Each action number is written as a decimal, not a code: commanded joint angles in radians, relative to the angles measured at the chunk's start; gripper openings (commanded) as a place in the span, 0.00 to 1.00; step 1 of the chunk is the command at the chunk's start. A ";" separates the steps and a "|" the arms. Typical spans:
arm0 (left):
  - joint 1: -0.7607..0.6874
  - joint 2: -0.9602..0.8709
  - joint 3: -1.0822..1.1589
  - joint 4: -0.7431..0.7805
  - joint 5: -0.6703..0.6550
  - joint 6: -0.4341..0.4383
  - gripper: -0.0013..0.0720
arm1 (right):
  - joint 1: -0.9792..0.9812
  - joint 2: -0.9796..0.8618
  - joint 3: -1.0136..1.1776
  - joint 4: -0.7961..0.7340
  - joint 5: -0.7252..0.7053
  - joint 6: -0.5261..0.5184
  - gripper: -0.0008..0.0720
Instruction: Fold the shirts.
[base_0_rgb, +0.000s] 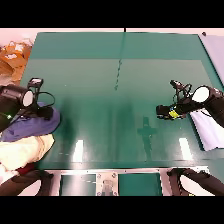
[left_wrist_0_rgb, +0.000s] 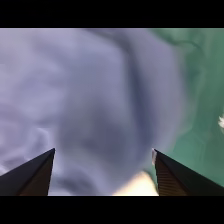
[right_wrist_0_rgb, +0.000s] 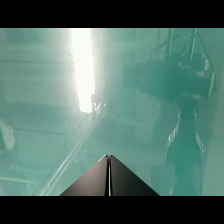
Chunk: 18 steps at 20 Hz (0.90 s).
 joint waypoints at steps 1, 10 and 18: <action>0.125 -0.065 -0.057 -0.016 0.105 0.063 1.00 | 0.001 0.001 0.000 0.000 0.000 0.000 0.03; 0.129 -0.169 0.122 -0.075 -0.062 0.204 0.04 | 0.001 0.001 0.000 0.000 0.000 0.000 0.03; -0.347 -0.134 0.736 -0.272 -0.092 0.224 0.04 | 0.000 0.001 0.010 0.027 0.062 0.000 0.03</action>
